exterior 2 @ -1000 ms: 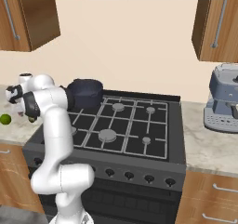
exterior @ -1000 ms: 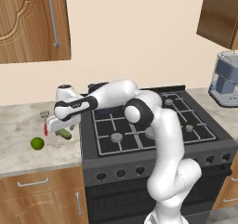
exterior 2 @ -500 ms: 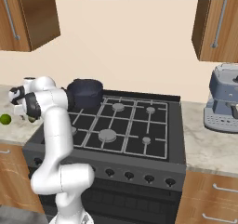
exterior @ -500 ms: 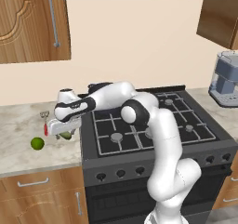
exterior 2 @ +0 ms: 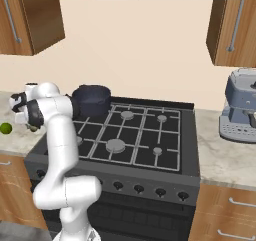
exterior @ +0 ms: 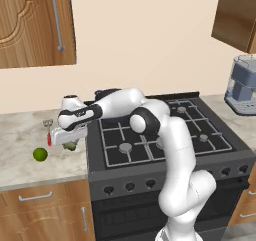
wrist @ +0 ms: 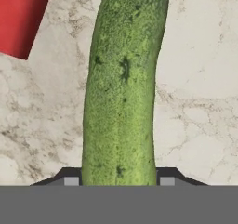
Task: Put the lime and cucumber in the pot. Retrieve the spatula and lightly stir the vegetables in the pot.
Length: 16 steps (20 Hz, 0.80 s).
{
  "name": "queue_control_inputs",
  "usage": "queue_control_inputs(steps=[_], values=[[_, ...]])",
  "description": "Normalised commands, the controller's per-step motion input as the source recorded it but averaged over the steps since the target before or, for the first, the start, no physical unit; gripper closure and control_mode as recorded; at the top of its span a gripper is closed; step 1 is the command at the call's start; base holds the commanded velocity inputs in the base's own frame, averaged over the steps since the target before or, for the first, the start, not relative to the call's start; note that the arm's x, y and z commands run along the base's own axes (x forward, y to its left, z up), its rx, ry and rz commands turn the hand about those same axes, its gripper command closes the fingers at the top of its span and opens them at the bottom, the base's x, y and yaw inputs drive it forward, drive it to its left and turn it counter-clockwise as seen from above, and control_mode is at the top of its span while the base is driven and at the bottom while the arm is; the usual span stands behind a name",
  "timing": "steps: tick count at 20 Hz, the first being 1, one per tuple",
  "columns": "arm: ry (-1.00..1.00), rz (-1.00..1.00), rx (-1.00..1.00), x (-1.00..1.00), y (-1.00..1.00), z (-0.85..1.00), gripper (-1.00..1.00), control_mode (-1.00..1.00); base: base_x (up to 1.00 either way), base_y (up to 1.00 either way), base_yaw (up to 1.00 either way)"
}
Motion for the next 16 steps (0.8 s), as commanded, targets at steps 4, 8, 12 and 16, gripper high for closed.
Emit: queue_control_inputs(steps=[4,8,12,16], values=[[-0.14,-0.01,0.00,-0.15,-0.09,-0.04,1.00,-1.00,0.00,0.00,0.00],[-0.19,-0.16,0.00,-0.25,-0.59,0.01,1.00,-1.00,0.00,0.00,0.00],[-0.09,-0.17,0.05,-0.11,-0.76,0.08,1.00,-1.00,0.00,0.00,0.00],[0.06,-0.04,0.04,0.00,-0.39,0.85,1.00,-1.00,0.00,0.00,0.00]])
